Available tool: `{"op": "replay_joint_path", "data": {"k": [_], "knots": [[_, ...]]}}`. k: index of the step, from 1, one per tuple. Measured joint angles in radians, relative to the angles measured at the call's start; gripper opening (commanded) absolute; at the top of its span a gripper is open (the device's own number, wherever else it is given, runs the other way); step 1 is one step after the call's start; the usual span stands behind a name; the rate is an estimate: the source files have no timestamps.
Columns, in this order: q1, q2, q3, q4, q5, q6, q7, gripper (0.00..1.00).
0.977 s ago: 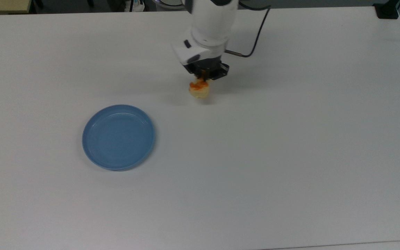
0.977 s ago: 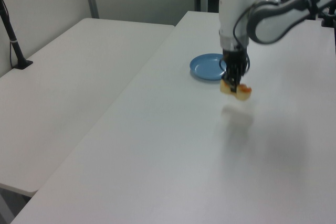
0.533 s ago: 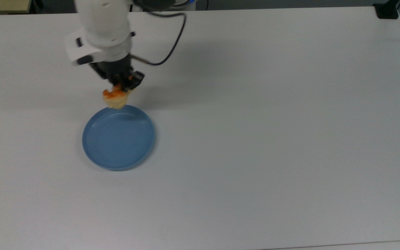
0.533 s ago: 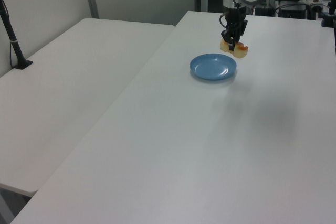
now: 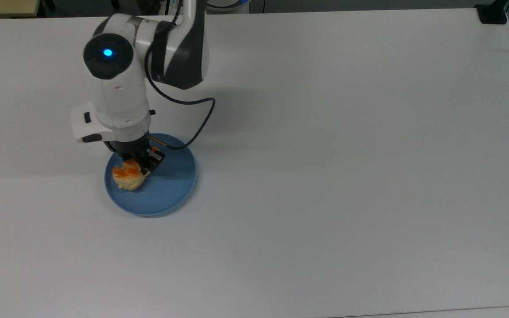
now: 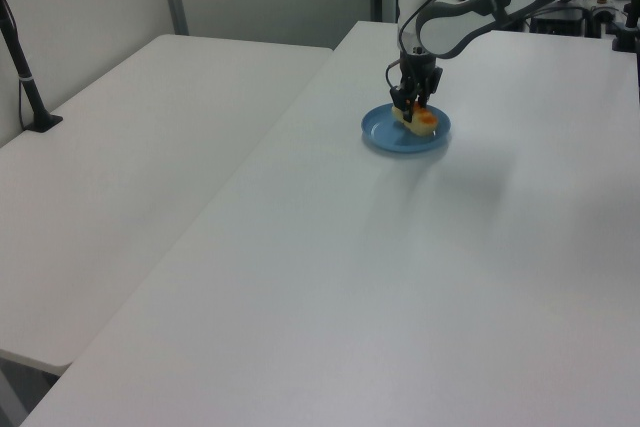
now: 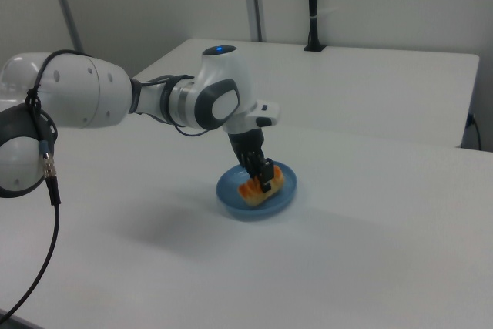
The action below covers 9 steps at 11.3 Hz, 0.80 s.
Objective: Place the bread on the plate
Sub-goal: 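Lower the bread roll onto the plate and open the gripper, then raise the open gripper up away from the plate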
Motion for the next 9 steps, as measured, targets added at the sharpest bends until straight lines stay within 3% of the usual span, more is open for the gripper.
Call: {"op": "replay_joint_path", "data": {"k": [5,7,9], "knots": [[0.028,-0.031,-0.004,0.025,0.0,-0.01,0.049,1.0],[0.026,-0.128,-0.005,0.023,-0.001,-0.11,0.049,1.0],[0.029,-0.304,0.002,-0.009,-0.002,-0.304,0.01,1.0]]}}
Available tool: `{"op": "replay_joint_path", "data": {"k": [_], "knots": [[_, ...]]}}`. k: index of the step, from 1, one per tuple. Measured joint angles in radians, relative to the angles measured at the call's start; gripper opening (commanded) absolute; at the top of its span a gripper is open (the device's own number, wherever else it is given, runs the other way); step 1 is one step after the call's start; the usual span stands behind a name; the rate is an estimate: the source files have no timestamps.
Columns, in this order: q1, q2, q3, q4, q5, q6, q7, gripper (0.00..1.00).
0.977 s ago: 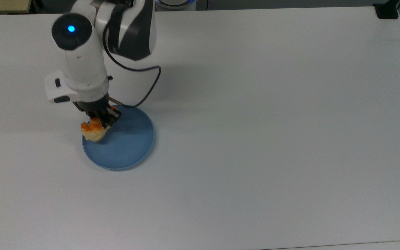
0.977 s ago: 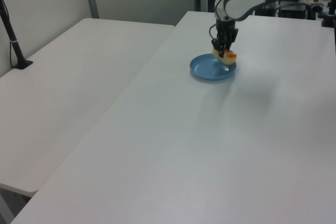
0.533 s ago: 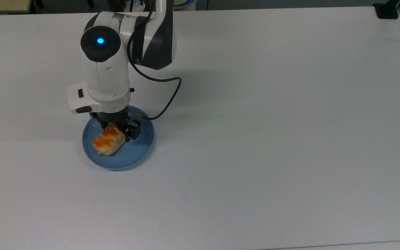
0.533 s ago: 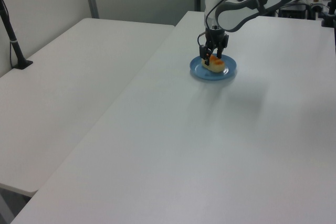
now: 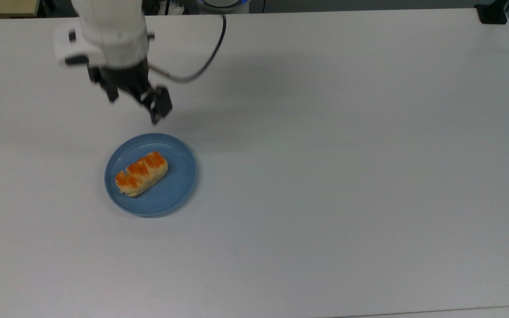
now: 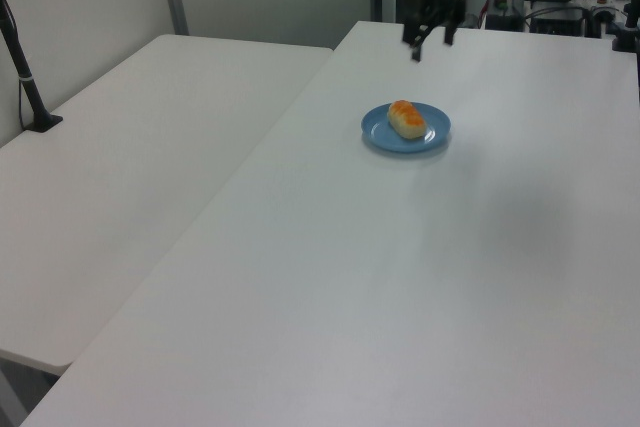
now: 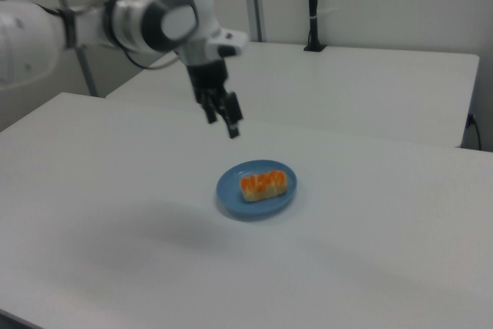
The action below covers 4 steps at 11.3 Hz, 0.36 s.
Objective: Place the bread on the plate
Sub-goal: 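Raise the open gripper up away from the plate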
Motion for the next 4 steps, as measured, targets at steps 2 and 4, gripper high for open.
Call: {"op": "replay_joint_path", "data": {"k": [2,4], "knots": [[0.001,-0.177,0.023,-0.038,0.0,-0.207,-0.094,1.0],[0.002,-0.268,0.05,-0.073,0.0,-0.251,-0.138,1.0]]}}
